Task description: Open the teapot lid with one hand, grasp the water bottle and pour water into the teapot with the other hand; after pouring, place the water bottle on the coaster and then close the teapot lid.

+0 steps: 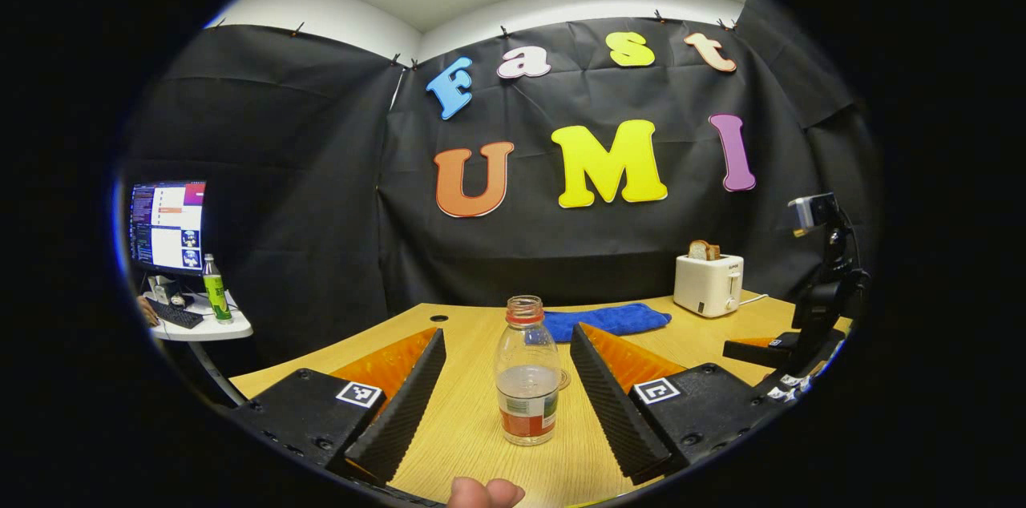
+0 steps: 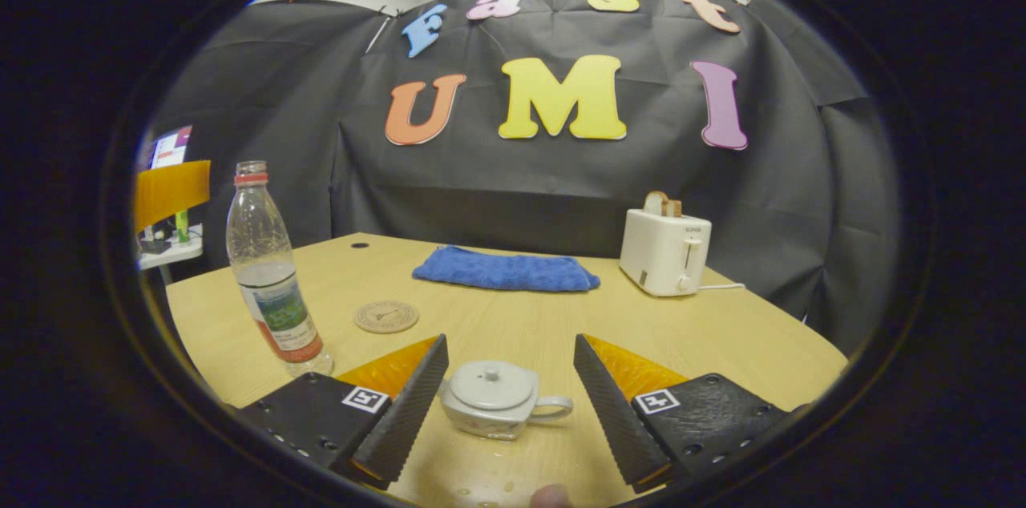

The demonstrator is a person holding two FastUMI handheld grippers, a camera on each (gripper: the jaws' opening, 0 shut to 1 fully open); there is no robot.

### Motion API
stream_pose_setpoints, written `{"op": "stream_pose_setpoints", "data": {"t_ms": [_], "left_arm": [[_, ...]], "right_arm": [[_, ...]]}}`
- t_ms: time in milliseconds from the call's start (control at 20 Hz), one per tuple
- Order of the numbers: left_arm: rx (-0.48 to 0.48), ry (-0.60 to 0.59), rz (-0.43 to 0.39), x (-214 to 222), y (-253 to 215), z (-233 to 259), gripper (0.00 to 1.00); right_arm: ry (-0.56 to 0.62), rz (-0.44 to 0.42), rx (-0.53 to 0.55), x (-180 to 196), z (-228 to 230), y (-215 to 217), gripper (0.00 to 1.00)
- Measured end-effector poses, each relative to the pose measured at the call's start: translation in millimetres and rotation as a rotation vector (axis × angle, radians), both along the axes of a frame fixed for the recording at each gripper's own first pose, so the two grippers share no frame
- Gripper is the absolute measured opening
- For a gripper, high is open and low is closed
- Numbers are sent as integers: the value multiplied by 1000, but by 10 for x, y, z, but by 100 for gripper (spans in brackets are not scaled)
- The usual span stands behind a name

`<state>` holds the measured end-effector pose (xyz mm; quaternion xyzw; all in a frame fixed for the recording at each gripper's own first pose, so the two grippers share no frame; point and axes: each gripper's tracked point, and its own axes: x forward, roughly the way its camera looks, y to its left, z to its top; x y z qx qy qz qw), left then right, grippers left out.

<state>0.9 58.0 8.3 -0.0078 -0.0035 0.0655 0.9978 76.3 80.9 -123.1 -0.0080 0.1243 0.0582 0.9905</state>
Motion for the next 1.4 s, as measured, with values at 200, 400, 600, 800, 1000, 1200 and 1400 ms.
{"op": "stream_pose_setpoints", "data": {"t_ms": [200, 400, 600, 800, 1000, 1200, 1400], "left_arm": [[-5, 4, 13, 9, 67, -24, 98], [-5, 12, 20, 15, 103, -37, 98], [-3, 15, 20, 18, 116, -51, 98], [2, 12, 28, 21, 137, -50, 98], [-7, 15, 20, 28, 121, -82, 98], [-51, 28, 11, 8, 142, -186, 98], [-63, 95, -45, -42, 34, -464, 98]], "right_arm": [[11, -3, -5, 76, -77, 50, 82], [12, 16, -21, 116, -76, 128, 55], [33, 27, -25, 121, -121, 191, 25], [23, 22, -34, 151, -115, 116, 2], [10, 40, -25, 149, -103, 123, 0], [-11, 76, -21, 139, -18, 141, 0], [-41, 88, -22, 135, 167, 94, 0]]}}
